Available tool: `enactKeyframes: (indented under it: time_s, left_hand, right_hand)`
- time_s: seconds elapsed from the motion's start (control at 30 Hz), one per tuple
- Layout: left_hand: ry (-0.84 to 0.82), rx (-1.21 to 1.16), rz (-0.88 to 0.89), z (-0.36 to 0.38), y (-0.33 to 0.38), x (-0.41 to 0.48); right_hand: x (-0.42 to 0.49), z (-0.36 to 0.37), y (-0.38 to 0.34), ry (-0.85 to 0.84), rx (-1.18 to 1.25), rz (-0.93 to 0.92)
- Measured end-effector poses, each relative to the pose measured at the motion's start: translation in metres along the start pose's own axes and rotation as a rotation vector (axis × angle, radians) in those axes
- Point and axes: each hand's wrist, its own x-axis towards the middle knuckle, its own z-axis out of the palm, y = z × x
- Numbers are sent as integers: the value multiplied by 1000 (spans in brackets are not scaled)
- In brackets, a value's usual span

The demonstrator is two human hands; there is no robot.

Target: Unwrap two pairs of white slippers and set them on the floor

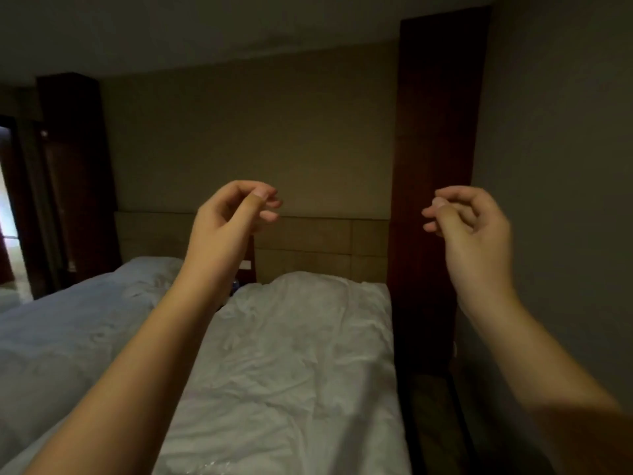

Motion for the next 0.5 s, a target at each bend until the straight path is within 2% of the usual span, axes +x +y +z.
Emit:
enactKeyframes:
  time_s: [0.1, 0.27, 0.37, 0.5]
  left_hand:
    - [5, 123, 12, -96, -9, -3]
    - [135, 265, -102, -263, -6, 2]
    - [211, 319, -135, -339, 0, 5]
    - [269, 370, -157, -403, -6, -2]
  right_hand:
    - [-45, 107, -2, -18, 97, 42]
    - [-117, 276, -12, -166, 229, 134]
    - [-142, 343, -15, -229, 264, 167]
    - [-168, 411, -13, -287, 309, 192]
